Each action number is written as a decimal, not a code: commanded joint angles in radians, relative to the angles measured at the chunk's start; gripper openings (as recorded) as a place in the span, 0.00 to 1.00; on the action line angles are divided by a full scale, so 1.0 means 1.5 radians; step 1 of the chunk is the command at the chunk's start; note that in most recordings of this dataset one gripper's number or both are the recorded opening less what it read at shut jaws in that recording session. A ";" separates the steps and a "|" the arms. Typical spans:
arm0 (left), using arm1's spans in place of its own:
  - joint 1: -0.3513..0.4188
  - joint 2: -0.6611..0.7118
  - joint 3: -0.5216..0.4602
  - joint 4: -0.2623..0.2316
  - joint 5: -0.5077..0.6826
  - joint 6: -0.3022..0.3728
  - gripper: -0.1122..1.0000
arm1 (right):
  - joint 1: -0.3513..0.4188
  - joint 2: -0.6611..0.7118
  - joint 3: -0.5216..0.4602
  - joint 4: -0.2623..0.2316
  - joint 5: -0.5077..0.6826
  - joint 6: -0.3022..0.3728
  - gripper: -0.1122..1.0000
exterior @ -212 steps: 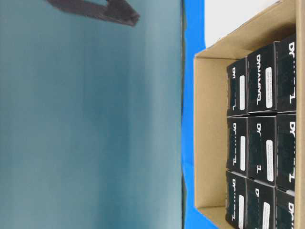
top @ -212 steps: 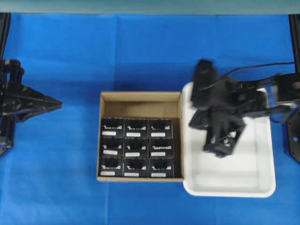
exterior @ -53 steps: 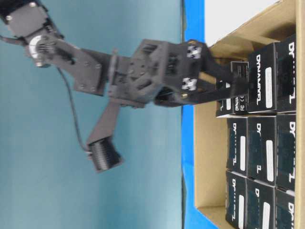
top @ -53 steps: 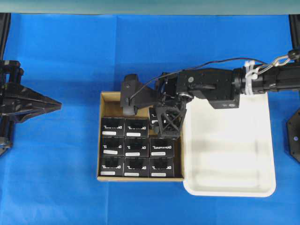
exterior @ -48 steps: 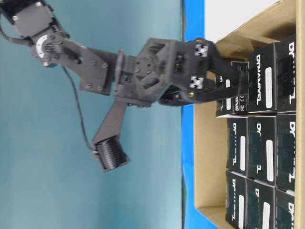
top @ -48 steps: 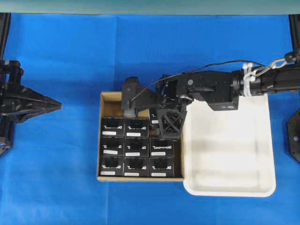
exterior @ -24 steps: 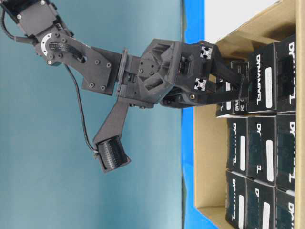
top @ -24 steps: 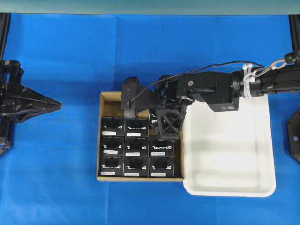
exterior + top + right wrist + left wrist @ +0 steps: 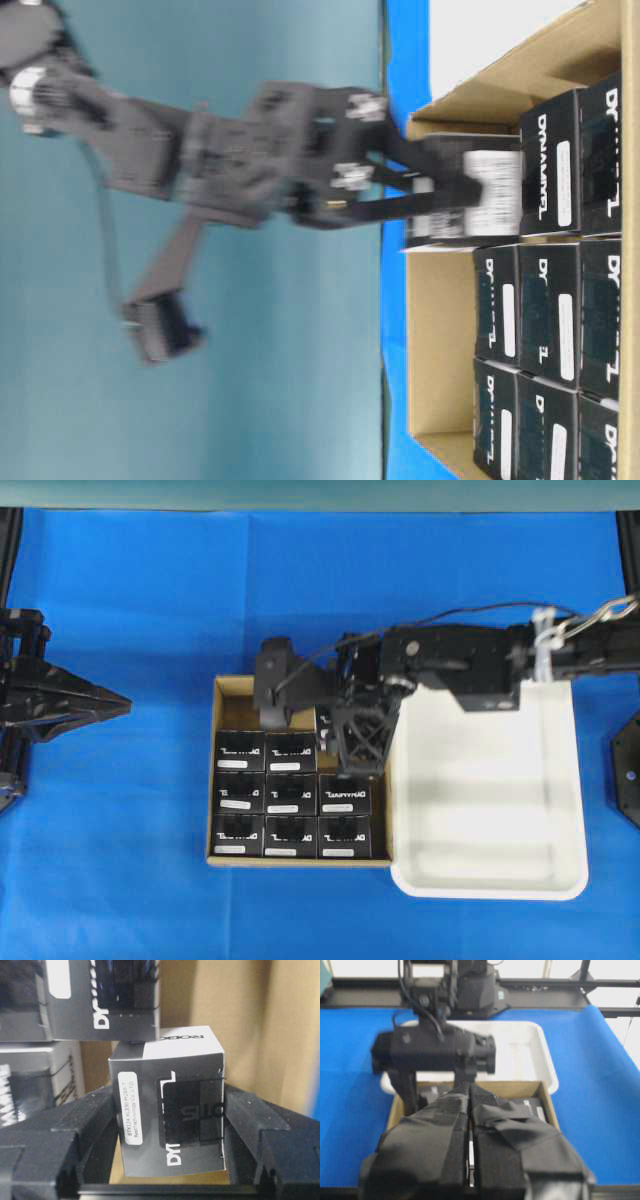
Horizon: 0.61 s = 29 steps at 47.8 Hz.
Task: Pick the box from inside the cardboard box.
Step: 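Lift the servo box out and carry it right over the tray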
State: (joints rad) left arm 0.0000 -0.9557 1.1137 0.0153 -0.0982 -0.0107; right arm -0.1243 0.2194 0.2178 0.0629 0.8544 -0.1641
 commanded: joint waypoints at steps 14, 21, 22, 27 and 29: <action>-0.001 0.001 -0.018 0.001 -0.003 0.000 0.09 | -0.054 -0.127 -0.017 0.002 0.141 -0.003 0.67; -0.001 0.001 -0.017 0.001 -0.002 0.000 0.09 | -0.067 -0.169 0.022 0.002 0.167 -0.004 0.67; -0.001 0.001 -0.018 0.001 -0.003 0.000 0.09 | -0.069 -0.172 0.031 0.002 0.168 -0.004 0.66; -0.001 0.001 -0.018 0.001 -0.003 0.000 0.09 | -0.070 -0.192 0.071 0.002 0.159 -0.005 0.67; -0.001 0.002 -0.017 0.001 -0.003 0.000 0.09 | -0.071 -0.200 0.090 0.002 0.144 -0.005 0.67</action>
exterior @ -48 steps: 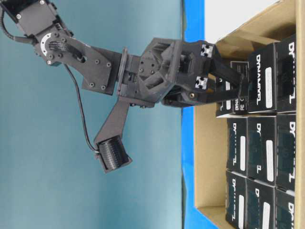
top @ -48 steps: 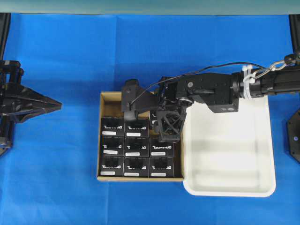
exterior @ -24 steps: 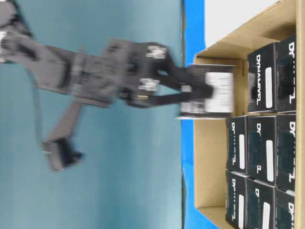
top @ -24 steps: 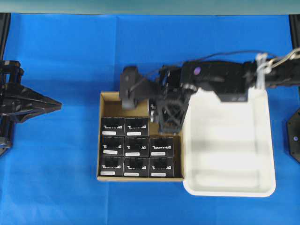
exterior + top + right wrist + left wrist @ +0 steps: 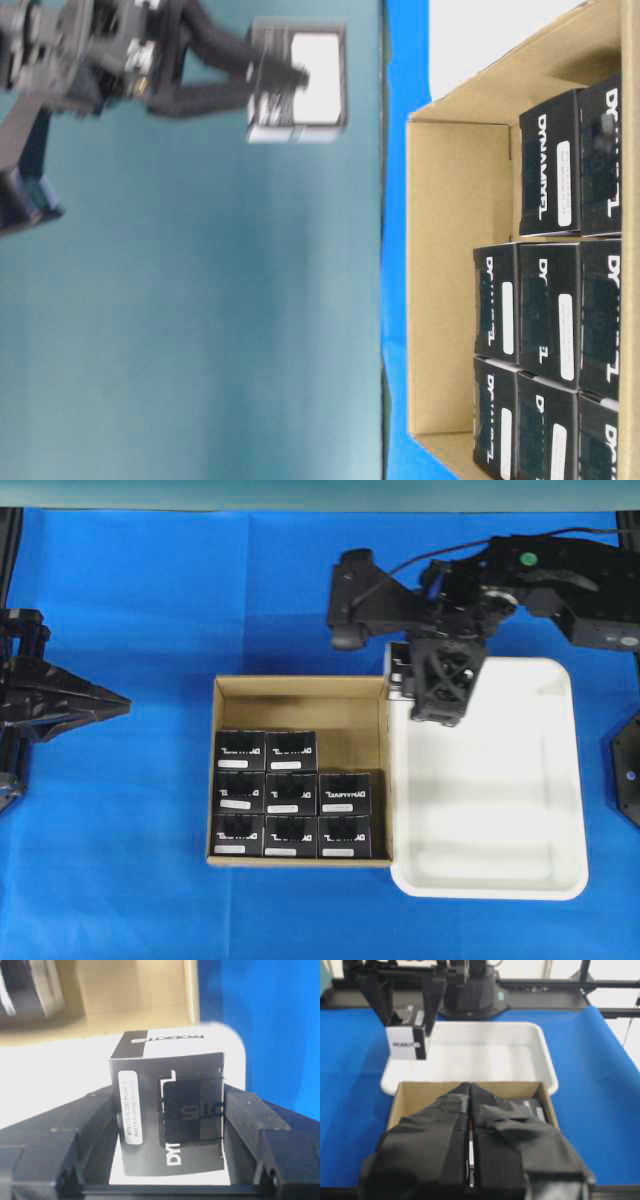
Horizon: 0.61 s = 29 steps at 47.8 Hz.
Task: Pick the box from inside the cardboard box.
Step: 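Lift the servo box out and carry it right over the tray, then lower the held servo box into the white tray's upper-left corner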
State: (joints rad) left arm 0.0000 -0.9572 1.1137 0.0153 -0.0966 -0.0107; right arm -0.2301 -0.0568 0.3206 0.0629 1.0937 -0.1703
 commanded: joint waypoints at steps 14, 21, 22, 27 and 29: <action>-0.001 0.005 -0.017 0.001 -0.004 0.000 0.09 | -0.001 -0.038 0.106 -0.001 -0.066 -0.002 0.67; -0.001 0.004 -0.018 0.001 -0.004 0.000 0.09 | 0.000 -0.035 0.138 -0.001 -0.101 -0.013 0.67; -0.001 0.004 -0.018 0.001 -0.004 0.000 0.09 | 0.000 -0.035 0.141 -0.001 -0.106 -0.015 0.66; -0.001 0.002 -0.018 0.002 -0.004 0.000 0.09 | -0.001 -0.034 0.155 -0.001 -0.133 -0.025 0.67; -0.001 0.002 -0.018 0.001 -0.004 0.000 0.09 | -0.002 -0.034 0.161 -0.001 -0.143 -0.028 0.66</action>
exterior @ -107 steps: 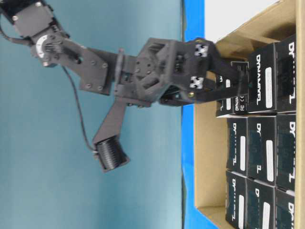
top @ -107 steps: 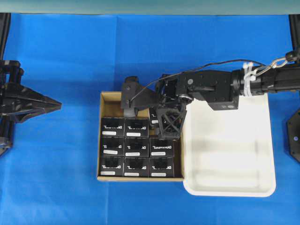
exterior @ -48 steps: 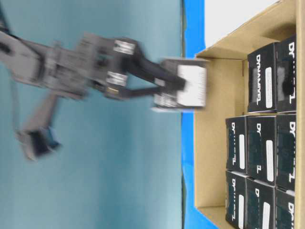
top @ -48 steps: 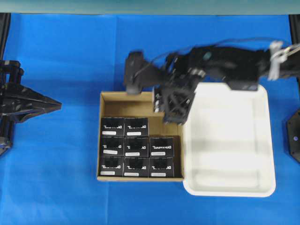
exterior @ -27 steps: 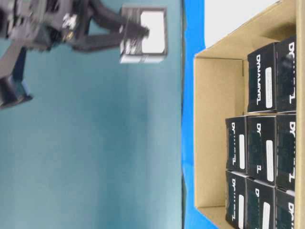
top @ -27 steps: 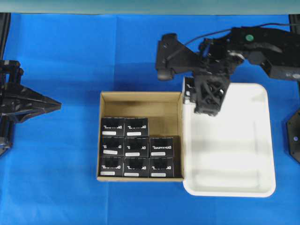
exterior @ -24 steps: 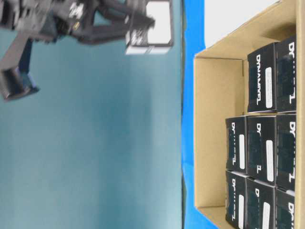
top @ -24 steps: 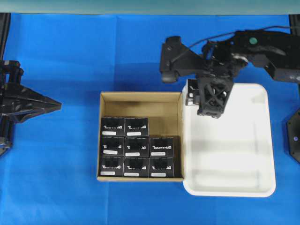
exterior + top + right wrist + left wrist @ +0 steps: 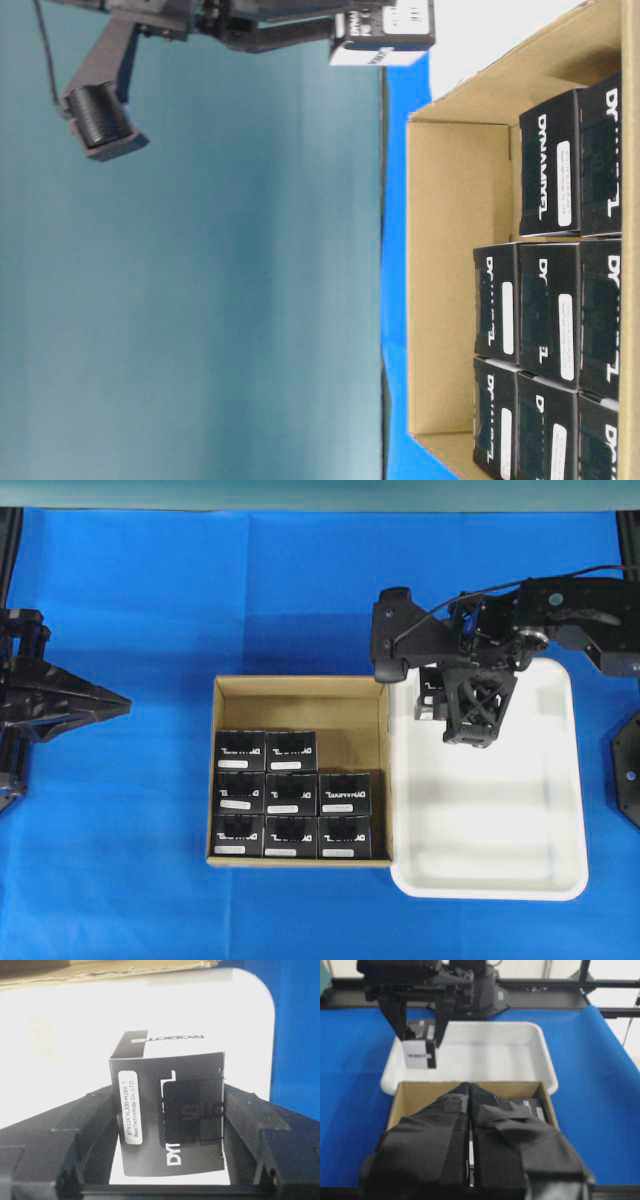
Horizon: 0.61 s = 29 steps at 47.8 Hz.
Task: Pick the box from inside the cardboard box.
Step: 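Lower the held servo box into the white tray's upper-left corner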
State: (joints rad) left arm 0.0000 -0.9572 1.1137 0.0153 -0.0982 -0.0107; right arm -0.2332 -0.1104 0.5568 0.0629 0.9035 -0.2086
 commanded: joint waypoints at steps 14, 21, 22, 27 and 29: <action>-0.002 0.002 -0.018 0.001 -0.003 0.000 0.09 | -0.004 0.010 0.035 -0.001 -0.056 -0.005 0.67; -0.002 0.002 -0.018 0.001 -0.003 0.000 0.09 | -0.006 0.017 0.049 -0.001 -0.090 -0.005 0.66; -0.002 0.002 -0.018 0.001 -0.003 0.000 0.09 | -0.007 0.017 0.051 -0.001 -0.094 -0.004 0.67; -0.001 0.002 -0.018 0.001 -0.003 0.000 0.09 | -0.009 0.022 0.059 -0.001 -0.117 -0.005 0.67; -0.001 0.002 -0.018 0.001 -0.003 0.000 0.09 | -0.011 0.026 0.063 -0.001 -0.125 -0.005 0.67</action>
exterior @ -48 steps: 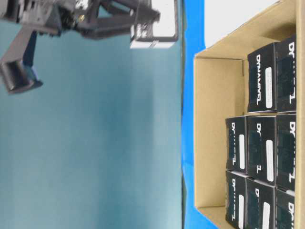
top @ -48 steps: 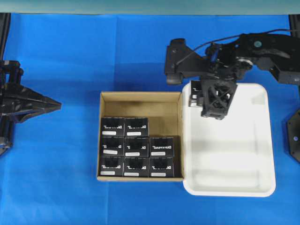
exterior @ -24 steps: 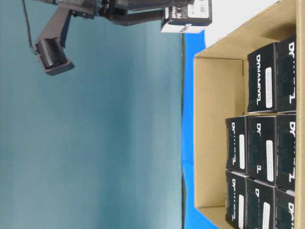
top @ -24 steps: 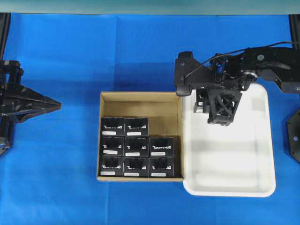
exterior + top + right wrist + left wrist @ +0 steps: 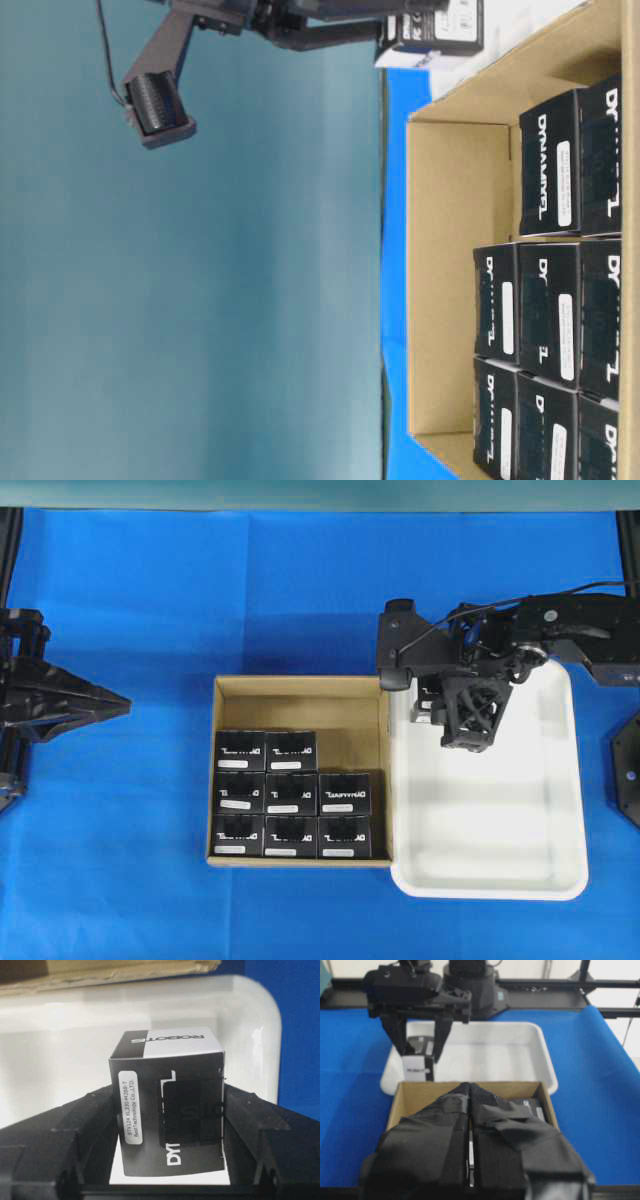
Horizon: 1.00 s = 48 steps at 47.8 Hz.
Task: Pick the box from inside the cardboard box.
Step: 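Lower the held servo box into the white tray's upper-left corner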
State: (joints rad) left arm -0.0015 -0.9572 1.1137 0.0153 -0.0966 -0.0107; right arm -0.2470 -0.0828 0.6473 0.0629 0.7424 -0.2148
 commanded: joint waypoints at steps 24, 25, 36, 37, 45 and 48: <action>0.000 0.002 -0.018 0.001 -0.004 0.000 0.09 | -0.006 0.058 0.013 -0.017 -0.065 -0.002 0.67; 0.000 0.002 -0.018 0.001 -0.004 0.000 0.09 | -0.006 0.059 0.013 -0.017 -0.066 -0.001 0.67; 0.000 0.002 -0.018 0.001 -0.004 0.000 0.09 | -0.006 0.060 0.016 -0.016 -0.066 -0.002 0.66; 0.000 0.002 -0.018 0.001 -0.004 0.000 0.09 | -0.006 0.060 0.016 -0.017 -0.066 -0.002 0.67; 0.000 0.003 -0.018 0.001 -0.004 0.000 0.09 | -0.005 0.060 0.016 -0.016 -0.066 -0.003 0.66; 0.000 0.003 -0.018 0.001 -0.004 0.000 0.09 | -0.006 0.060 0.016 -0.015 -0.066 -0.003 0.66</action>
State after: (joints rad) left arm -0.0015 -0.9572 1.1137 0.0153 -0.0966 -0.0107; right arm -0.2562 0.0061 0.6765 0.0383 0.6489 -0.2178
